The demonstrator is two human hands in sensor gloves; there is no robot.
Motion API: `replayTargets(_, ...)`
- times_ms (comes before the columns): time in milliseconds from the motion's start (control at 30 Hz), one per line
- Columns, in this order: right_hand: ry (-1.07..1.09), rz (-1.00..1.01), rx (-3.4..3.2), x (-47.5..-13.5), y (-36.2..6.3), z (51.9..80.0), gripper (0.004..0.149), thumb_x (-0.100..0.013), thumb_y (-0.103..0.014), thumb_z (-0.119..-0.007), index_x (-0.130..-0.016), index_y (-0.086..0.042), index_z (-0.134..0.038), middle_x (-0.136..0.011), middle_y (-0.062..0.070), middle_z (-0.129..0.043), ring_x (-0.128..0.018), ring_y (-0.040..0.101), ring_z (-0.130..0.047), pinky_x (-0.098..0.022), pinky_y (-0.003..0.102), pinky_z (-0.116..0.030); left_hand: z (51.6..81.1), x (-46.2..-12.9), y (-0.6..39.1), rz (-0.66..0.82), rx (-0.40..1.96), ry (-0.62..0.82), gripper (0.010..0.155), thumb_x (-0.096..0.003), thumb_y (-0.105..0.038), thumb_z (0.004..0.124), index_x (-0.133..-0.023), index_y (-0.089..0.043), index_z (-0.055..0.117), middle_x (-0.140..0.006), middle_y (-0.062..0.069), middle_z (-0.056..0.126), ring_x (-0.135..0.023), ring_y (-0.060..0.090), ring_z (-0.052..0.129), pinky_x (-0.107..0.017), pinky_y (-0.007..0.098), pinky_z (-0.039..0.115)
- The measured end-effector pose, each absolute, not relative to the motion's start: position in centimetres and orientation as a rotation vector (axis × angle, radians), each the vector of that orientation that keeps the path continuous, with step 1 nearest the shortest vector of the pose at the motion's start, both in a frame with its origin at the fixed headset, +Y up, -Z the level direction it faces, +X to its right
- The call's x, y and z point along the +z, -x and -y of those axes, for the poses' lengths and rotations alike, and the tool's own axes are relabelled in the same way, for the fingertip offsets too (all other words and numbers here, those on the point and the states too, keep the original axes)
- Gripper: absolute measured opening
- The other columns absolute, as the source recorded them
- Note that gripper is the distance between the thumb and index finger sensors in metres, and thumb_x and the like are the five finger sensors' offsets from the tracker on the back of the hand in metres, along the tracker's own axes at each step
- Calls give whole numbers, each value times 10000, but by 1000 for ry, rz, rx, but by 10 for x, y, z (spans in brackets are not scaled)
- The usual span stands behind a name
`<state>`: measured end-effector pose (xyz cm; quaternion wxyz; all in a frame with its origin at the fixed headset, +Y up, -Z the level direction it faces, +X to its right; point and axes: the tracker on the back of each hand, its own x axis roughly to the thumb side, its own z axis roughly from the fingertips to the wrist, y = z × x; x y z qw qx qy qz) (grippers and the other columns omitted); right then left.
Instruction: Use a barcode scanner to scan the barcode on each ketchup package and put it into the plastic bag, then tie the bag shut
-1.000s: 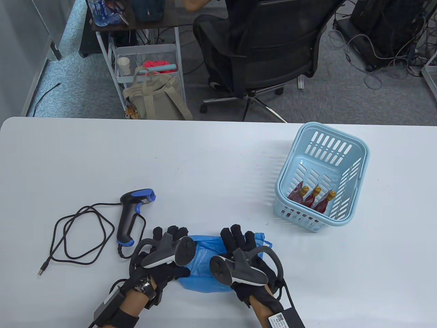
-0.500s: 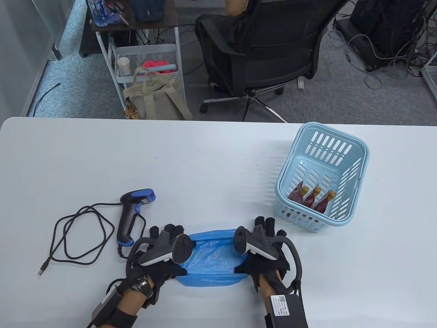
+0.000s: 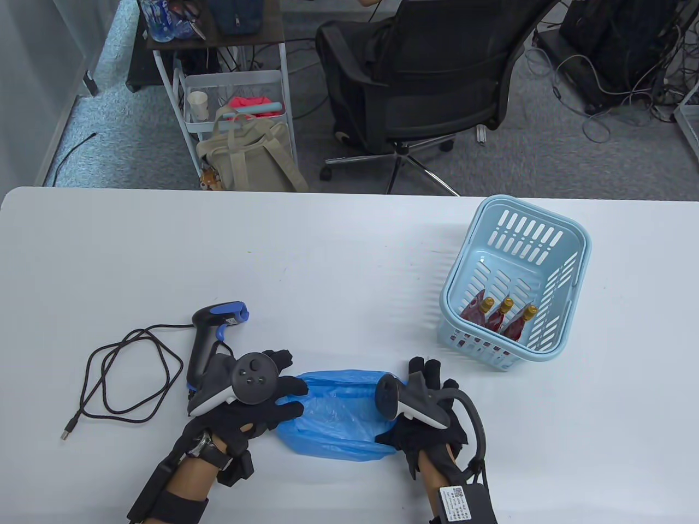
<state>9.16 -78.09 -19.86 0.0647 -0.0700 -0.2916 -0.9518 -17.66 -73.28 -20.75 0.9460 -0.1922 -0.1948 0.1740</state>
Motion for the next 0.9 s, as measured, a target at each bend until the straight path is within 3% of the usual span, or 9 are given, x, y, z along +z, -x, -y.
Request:
replayTargets(167,258,870,-2838,-193,-86,780,1027,-383,-652,-769,-1135,-290,-171,-1129,223,63,-1024,498,28,-740,723,-196,736,-193,146,460,167,313,461,-501,-456,721,-938,-348,827,-1217,45,354,-1163,403,353,-805,687,314)
replayTargets(300,268,876,-2846,-190,-86,781,1029,-388,-657,-762,-1136,-287,-160,-1129,224,62,-1025,498,26,-740,724,-194,757,-184,121,458,-109,281,463,-496,-454,725,-939,-362,824,-1216,29,350,-1166,387,354,-810,674,331)
replayTargets(400,267,881,-2862,-189,-88,782,1031,-389,-657,-765,-1135,-289,-156,-1130,227,61,-1026,499,25,-740,724,-195,771,-187,123,413,-199,296,527,-451,-502,794,-964,-406,718,-1213,22,339,-1166,384,363,-810,673,344)
replayTargets(567,226,940,-2886,-193,-96,783,1032,-383,-661,-777,-1119,-342,-128,-1134,228,60,-1026,499,31,-739,727,-187,776,-197,144,354,-81,389,695,-420,-534,825,-1054,-359,603,-1215,84,333,-1161,416,367,-800,692,349)
replayTargets(733,168,962,-2869,-197,-100,782,1020,-380,-670,-787,-1104,-398,-122,-1137,221,66,-1027,501,40,-739,730,-185,776,-200,154,337,-55,432,739,-400,-543,852,-1074,-424,571,-1223,57,300,-1167,416,326,-801,695,339)
replayTargets(900,215,958,-2895,-197,-99,781,981,-419,-662,-756,-1123,-354,-145,-1139,227,55,-1031,501,26,-740,728,-192,776,-201,153,338,-61,444,762,-397,-535,856,-1085,-406,554,-1220,95,284,-1167,419,308,-802,697,332)
